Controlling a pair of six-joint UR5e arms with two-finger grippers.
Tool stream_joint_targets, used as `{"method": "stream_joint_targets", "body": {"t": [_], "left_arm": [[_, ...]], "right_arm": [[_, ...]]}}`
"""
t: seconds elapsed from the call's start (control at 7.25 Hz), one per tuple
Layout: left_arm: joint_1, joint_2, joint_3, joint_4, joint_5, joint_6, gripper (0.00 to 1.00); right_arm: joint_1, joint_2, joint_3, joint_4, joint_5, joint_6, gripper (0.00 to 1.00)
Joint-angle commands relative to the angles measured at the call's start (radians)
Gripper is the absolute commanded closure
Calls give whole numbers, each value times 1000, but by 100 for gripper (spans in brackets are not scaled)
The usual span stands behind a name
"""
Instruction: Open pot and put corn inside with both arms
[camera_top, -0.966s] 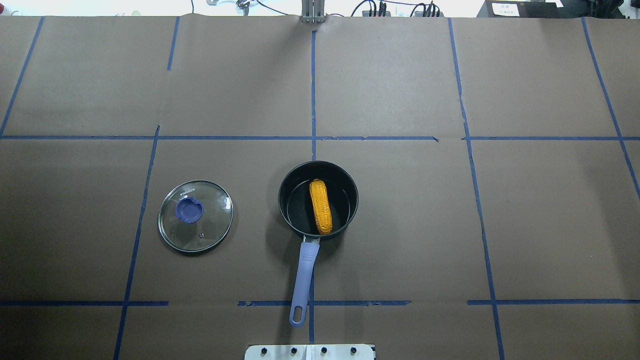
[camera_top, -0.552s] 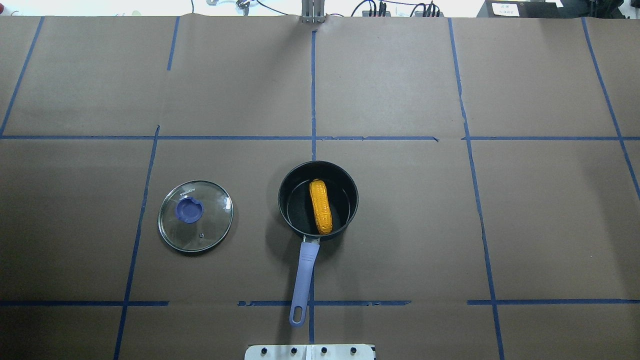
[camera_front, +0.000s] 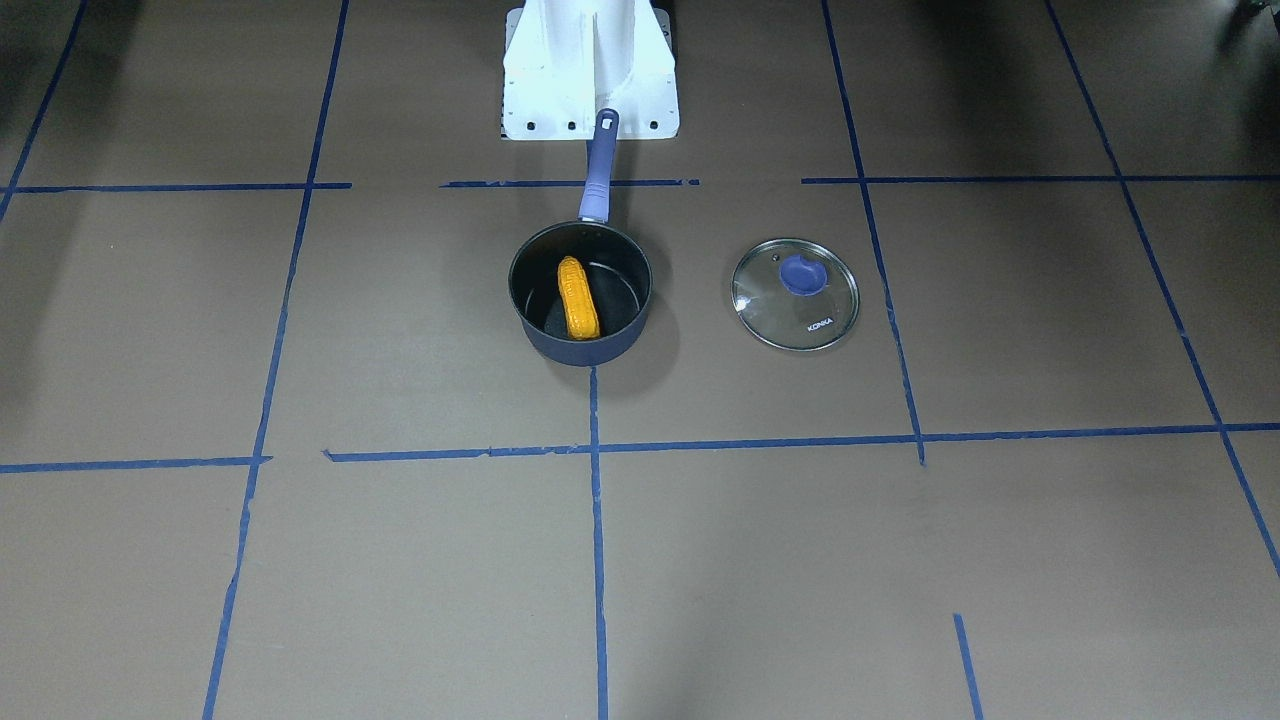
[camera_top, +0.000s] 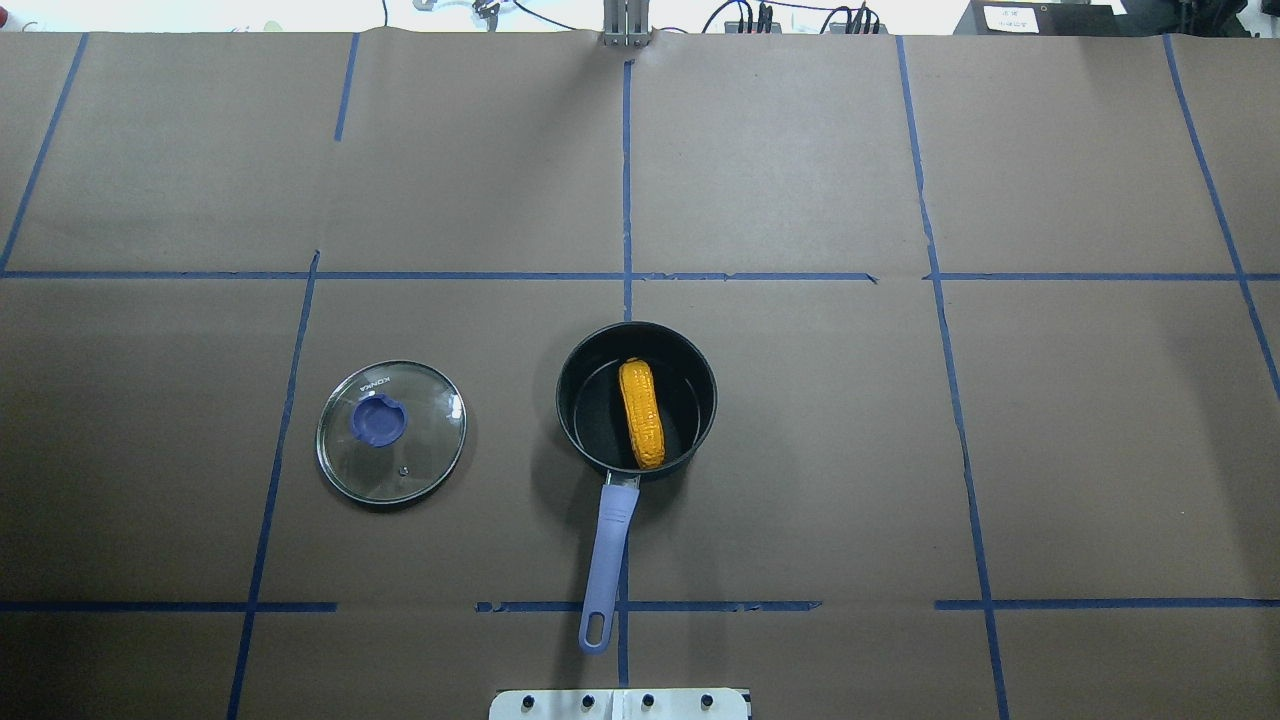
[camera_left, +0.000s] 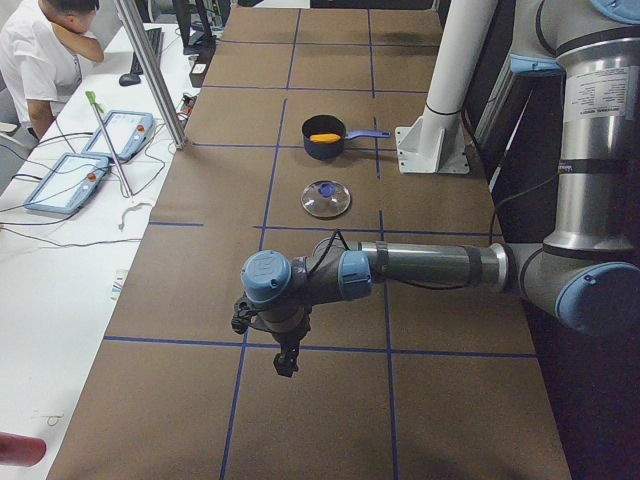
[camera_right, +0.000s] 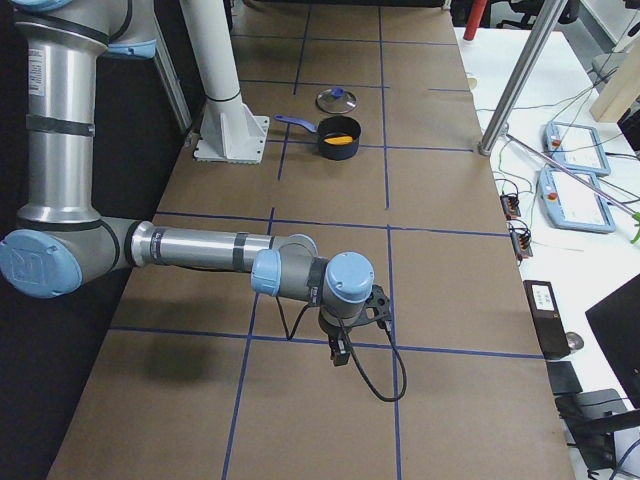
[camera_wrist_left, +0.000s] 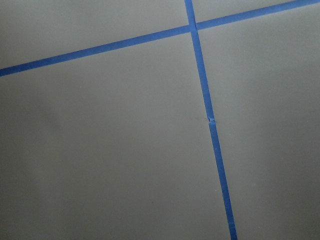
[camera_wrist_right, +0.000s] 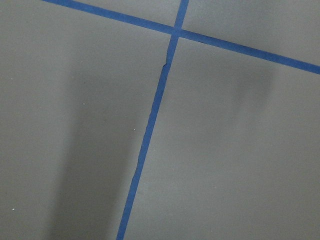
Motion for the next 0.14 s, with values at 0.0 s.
{"method": "stream_joint_targets", "body": {"t": [0.0], "left_arm": [[0, 26, -15, 0, 0, 0, 0]], "right_arm": [[0, -2, -21, 0, 2, 0, 0]]}}
